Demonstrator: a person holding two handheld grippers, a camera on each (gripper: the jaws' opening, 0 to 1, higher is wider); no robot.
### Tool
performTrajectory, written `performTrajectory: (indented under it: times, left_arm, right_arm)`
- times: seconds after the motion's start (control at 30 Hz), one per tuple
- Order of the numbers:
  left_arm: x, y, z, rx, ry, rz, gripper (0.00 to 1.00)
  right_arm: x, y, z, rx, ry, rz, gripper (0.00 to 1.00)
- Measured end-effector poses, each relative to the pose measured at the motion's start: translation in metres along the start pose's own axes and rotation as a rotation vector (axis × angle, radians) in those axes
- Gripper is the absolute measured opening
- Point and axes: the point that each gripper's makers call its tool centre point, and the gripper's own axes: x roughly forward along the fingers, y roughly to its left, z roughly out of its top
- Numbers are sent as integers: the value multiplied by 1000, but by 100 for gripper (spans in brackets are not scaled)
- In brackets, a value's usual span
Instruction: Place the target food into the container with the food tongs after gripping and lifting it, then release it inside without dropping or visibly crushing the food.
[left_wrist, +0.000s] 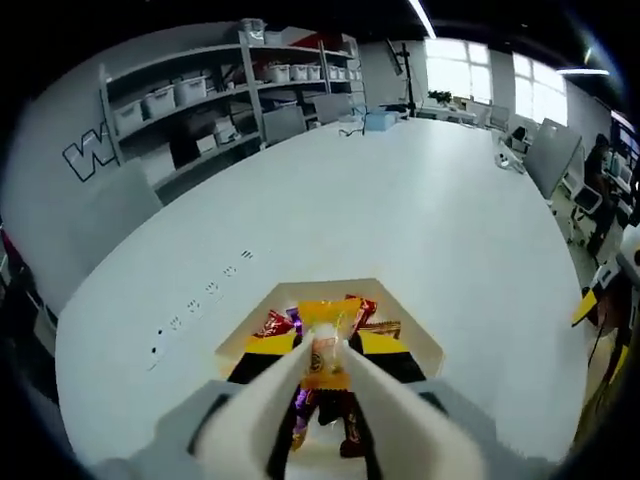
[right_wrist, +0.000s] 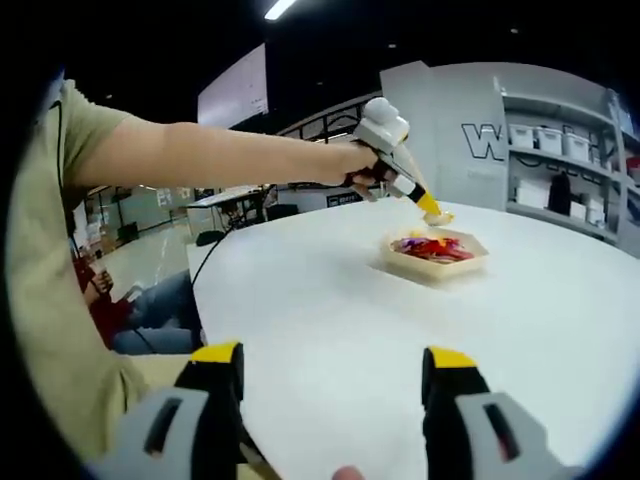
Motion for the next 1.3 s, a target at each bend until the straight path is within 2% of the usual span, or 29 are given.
performTrajectory:
  times: [0.37, 0.87, 1.03, 1.3]
  left_arm:
    - [0, 2, -1, 9, 14, 6, 19]
    - [4, 1, 7, 22, 16, 6, 19]
    - [7, 5, 4, 36, 27, 14, 25]
    - [2, 4, 3, 3, 22, 12, 26]
  right_arm:
    - [0, -1, 1, 1, -1, -1, 71]
    - [-2, -1, -1, 6, -1, -6, 71]
    - [-4, -3, 0, 8, -5, -14, 71]
    - [-3, 0, -1, 6, 1, -8, 71]
